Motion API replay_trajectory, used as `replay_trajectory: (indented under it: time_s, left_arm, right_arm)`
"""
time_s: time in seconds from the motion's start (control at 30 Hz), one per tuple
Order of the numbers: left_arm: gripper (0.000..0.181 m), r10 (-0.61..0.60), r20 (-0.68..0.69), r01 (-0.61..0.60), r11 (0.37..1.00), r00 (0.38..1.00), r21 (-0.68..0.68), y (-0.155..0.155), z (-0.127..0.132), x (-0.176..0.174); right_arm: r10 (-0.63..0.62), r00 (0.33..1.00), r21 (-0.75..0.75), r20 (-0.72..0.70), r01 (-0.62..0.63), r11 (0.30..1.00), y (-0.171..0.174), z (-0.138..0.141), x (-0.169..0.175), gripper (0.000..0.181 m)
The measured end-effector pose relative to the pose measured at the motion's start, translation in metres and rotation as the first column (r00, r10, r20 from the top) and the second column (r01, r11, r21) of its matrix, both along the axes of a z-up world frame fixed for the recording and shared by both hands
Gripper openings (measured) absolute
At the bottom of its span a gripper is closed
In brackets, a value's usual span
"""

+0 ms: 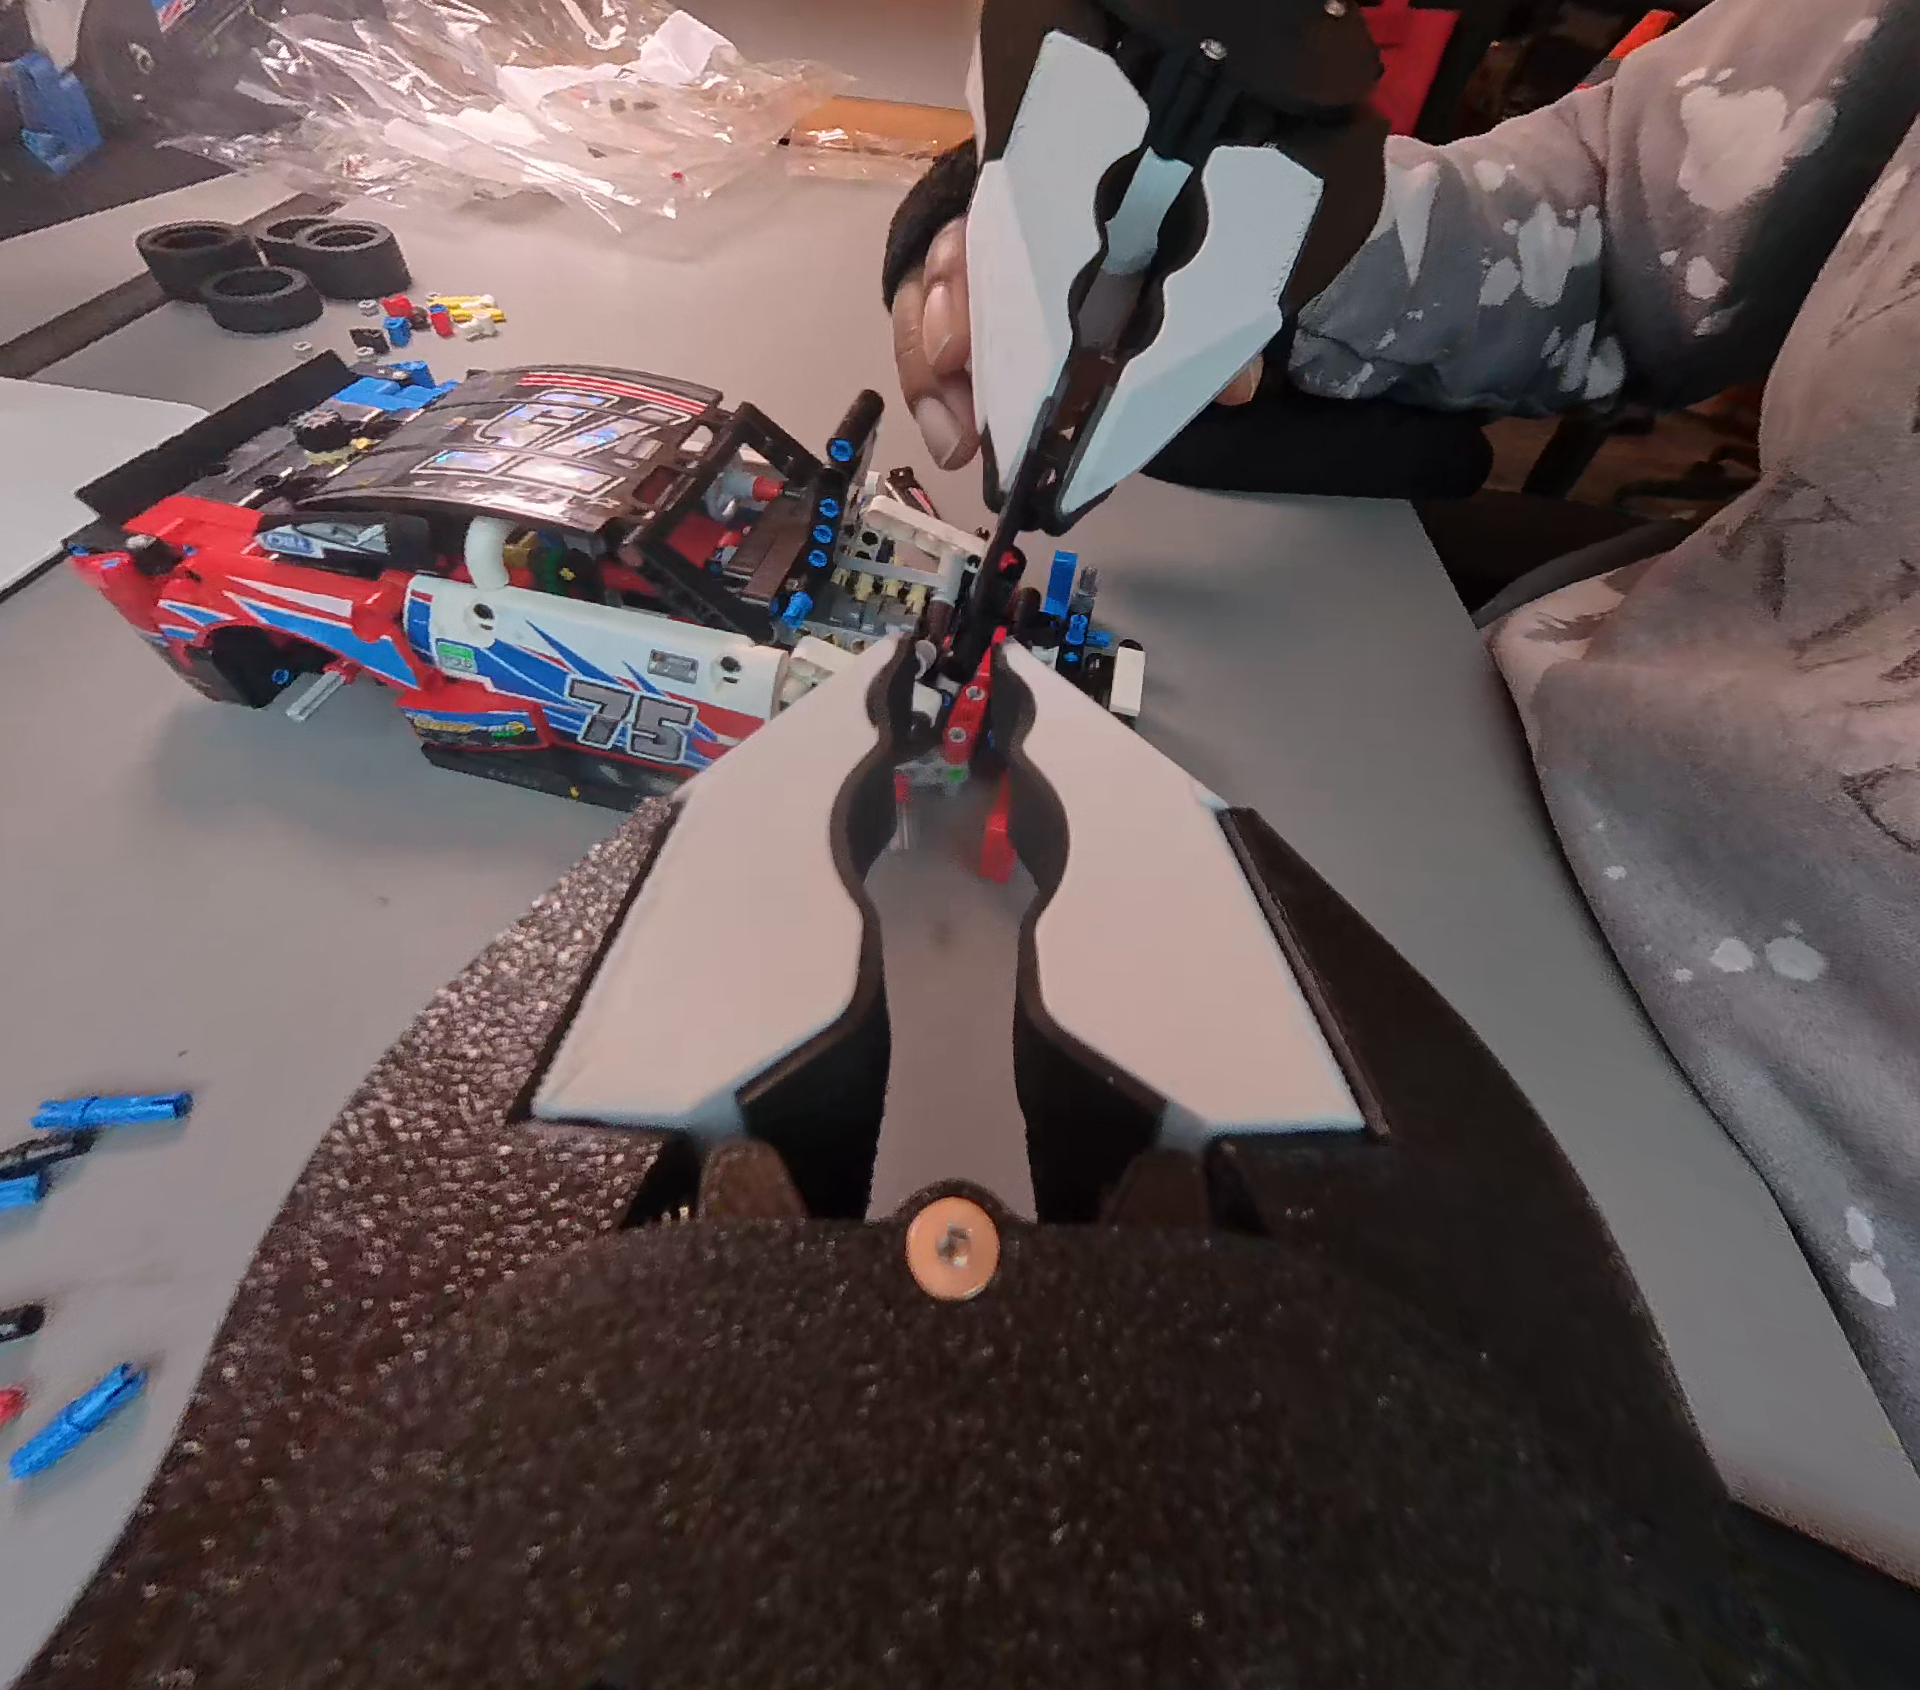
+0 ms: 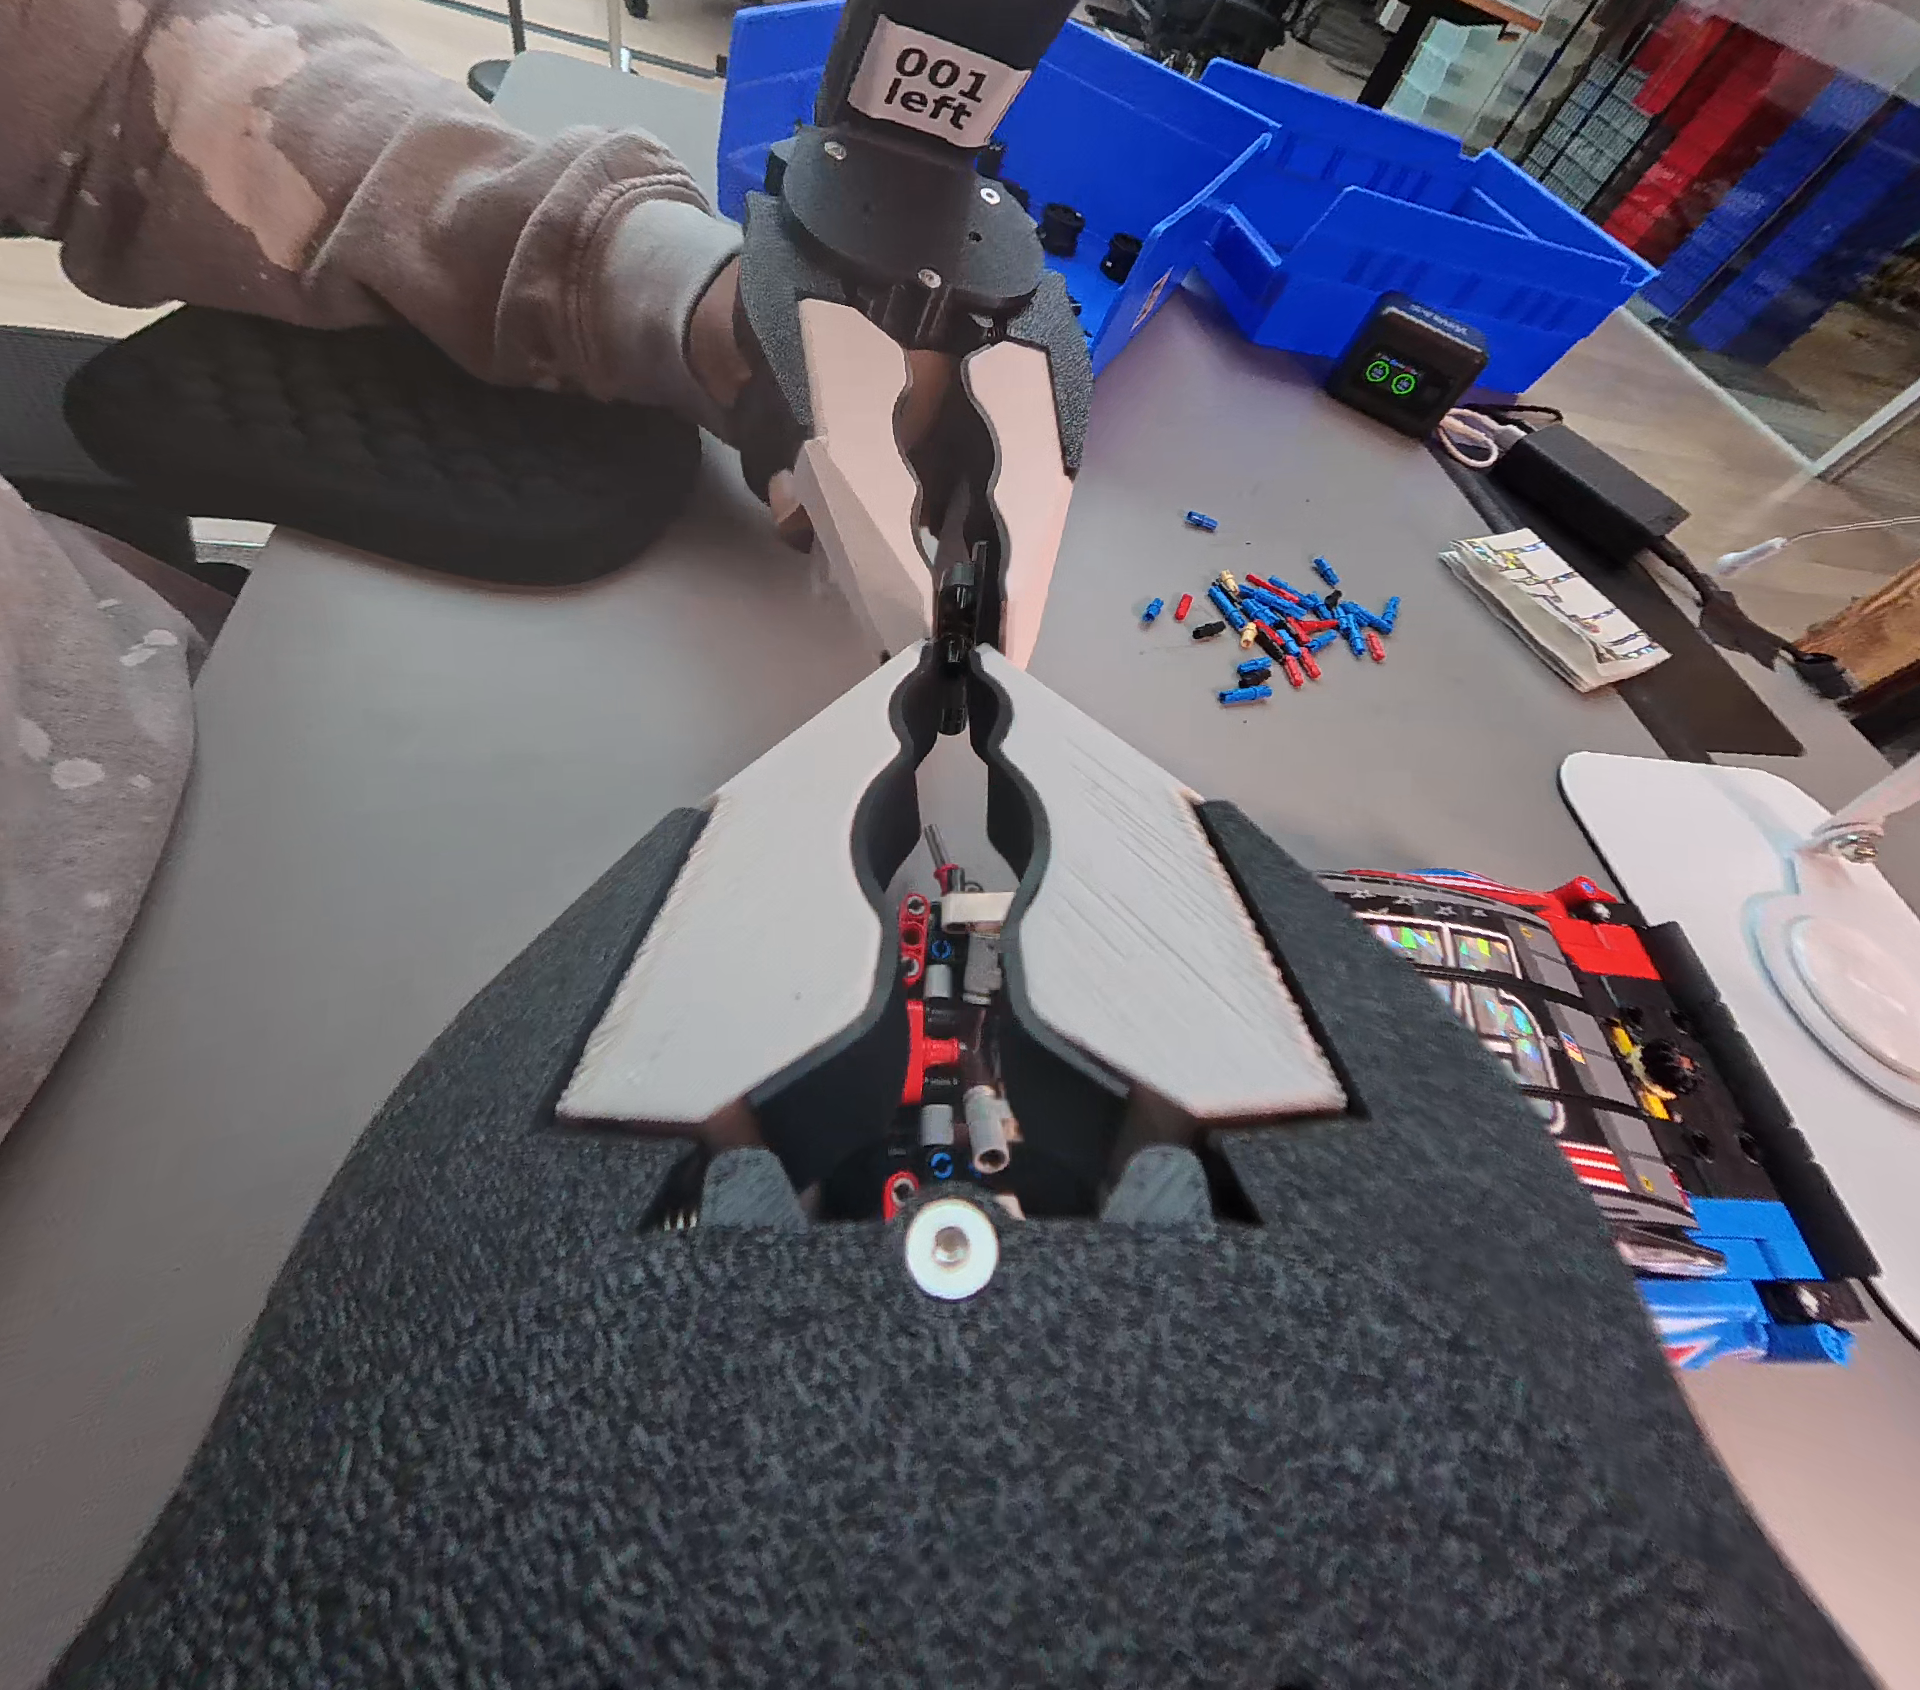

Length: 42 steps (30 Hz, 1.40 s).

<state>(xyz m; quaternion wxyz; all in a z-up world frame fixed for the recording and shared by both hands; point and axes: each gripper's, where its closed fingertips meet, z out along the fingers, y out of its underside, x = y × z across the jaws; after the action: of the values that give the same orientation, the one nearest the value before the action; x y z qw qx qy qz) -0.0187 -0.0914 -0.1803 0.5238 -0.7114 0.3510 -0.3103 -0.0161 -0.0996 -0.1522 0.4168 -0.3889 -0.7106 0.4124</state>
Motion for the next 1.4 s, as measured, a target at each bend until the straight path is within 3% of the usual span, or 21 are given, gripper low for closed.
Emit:
replay_trajectory:
  time_s: [0.13,0.3,0.43,0.7,0.87,1.03,1.1,1.13,1.2,1.23,1.4]
  left_arm:
    - [0.019,0.060,0.017,-0.059,0.997,0.998,-0.059,0.008,-0.005,-0.012]
    - [0.028,0.080,0.164,-0.068,0.995,0.983,-0.076,0.009,0.015,-0.020]
    - [0.028,0.036,0.077,-0.038,0.999,0.996,0.022,0.001,0.018,-0.009]
    - [0.000,-0.054,0.058,0.052,0.998,0.997,0.046,-0.013,0.024,0.010]
    - [0.000,-0.103,0.119,0.098,0.994,0.987,0.048,-0.018,0.039,0.014]
    - [0.000,-0.020,0.276,-0.009,0.995,0.961,0.104,-0.015,0.066,-0.026]
    - [0.000,0.023,0.158,-0.037,0.995,0.987,0.088,-0.010,0.044,-0.031]
    - [0.000,0.032,0.027,-0.034,0.996,0.999,0.079,-0.008,0.023,-0.030]
    - [0.001,0.021,-0.245,-0.002,0.997,0.969,0.078,-0.008,-0.016,-0.024]
    - [0.002,-0.007,-0.317,0.035,0.996,0.948,0.080,-0.011,-0.027,-0.019]
    - [0.013,-0.093,-0.424,0.109,0.994,0.901,0.014,-0.021,-0.055,-0.013]
  right_arm:
    - [-0.046,0.998,0.052,-0.042,0.048,0.997,0.009,0.003,-0.003,0.003]
    - [-0.087,0.994,0.130,-0.073,0.096,0.987,0.017,0.003,-0.005,0.003]
    - [-0.054,0.997,0.100,-0.049,0.059,0.993,0.009,0.000,-0.005,0.003]
    - [0.043,0.999,-0.022,0.015,-0.043,0.999,-0.006,0.000,-0.001,0.003]
    - [0.125,0.992,-0.210,-0.002,-0.123,0.970,-0.013,0.013,0.006,0.002]
    - [0.080,0.995,-0.350,-0.059,-0.096,0.932,0.011,0.027,0.025,0.002]
    - [0.047,0.998,-0.307,-0.042,-0.058,0.950,0.015,0.022,0.030,0.002]
    - [0.032,0.999,-0.279,-0.031,-0.040,0.960,0.017,0.020,0.031,0.003]
    - [0.010,1.000,-0.236,-0.008,-0.012,0.972,0.023,0.015,0.033,0.003]
    - [-0.003,1.000,-0.213,0.006,0.004,0.977,0.028,0.012,0.034,0.003]
    - [-0.047,0.998,-0.162,0.039,0.053,0.985,0.041,0.005,0.040,0.003]
